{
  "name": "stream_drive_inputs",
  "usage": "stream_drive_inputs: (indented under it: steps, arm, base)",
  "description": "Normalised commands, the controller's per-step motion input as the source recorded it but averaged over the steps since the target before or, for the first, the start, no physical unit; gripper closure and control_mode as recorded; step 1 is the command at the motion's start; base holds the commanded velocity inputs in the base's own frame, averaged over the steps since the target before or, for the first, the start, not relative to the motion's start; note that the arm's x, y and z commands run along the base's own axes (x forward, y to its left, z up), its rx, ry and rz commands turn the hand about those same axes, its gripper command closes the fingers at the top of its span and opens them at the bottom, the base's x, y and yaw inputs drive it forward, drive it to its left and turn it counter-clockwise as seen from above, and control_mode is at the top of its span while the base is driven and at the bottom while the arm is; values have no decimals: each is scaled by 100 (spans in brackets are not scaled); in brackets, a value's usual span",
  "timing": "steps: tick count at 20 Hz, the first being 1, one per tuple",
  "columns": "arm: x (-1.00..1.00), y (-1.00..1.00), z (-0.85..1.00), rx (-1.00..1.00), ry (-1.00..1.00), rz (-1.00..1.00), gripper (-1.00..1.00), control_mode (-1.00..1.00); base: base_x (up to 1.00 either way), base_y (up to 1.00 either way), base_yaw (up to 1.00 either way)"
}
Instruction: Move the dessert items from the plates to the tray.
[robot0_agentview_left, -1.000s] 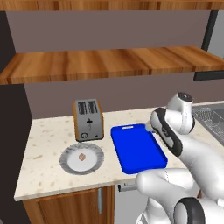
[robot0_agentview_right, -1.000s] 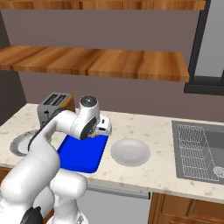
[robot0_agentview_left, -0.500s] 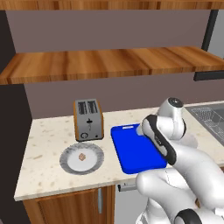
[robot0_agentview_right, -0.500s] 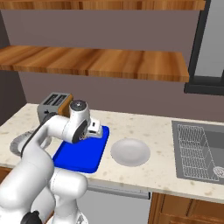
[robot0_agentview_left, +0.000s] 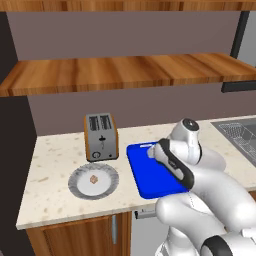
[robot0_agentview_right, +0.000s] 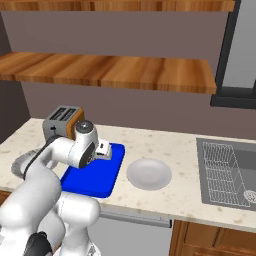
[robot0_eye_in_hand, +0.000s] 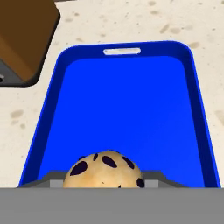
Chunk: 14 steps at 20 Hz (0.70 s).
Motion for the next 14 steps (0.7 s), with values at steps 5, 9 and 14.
stream_drive_inputs:
  steps: [5, 9, 14]
  arm:
    - [37, 0, -3, 0, 0, 0, 100, -100]
    - [24, 0, -14, 0, 0, 0, 100, -100]
    - [15, 0, -24, 0, 0, 0, 100, -100]
  base:
    - [0, 0, 0]
    - [0, 0, 0]
    - [0, 0, 0]
